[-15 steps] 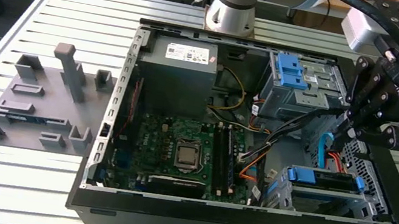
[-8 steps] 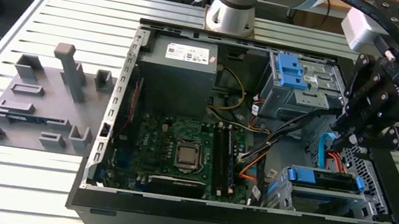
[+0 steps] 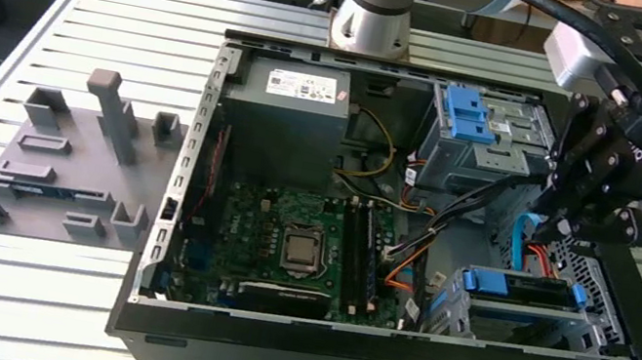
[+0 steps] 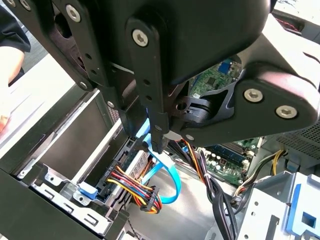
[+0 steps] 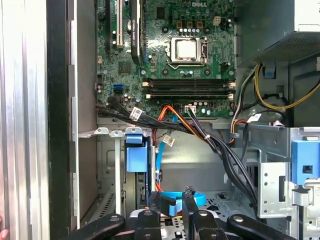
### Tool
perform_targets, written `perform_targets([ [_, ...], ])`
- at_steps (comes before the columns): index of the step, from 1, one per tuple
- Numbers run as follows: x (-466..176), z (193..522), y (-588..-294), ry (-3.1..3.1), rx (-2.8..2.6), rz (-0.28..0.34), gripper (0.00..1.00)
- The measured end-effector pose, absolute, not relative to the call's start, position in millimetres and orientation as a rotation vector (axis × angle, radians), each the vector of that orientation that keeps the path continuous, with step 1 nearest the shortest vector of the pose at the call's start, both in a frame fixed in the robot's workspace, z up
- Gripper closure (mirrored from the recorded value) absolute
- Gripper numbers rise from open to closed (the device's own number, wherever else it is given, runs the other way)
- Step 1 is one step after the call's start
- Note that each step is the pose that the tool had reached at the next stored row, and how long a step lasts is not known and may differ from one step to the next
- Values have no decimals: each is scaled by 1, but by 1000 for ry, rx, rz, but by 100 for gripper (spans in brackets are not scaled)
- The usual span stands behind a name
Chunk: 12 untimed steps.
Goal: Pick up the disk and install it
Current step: 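Insert the second disk wire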
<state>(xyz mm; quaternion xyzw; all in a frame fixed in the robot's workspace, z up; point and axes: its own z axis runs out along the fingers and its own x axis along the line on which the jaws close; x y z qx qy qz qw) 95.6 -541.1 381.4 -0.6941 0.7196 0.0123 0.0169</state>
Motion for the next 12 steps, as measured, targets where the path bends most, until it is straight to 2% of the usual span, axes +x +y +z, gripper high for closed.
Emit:
perform_targets([
  [12,96,375,-541,2237,-2158,39,69],
])
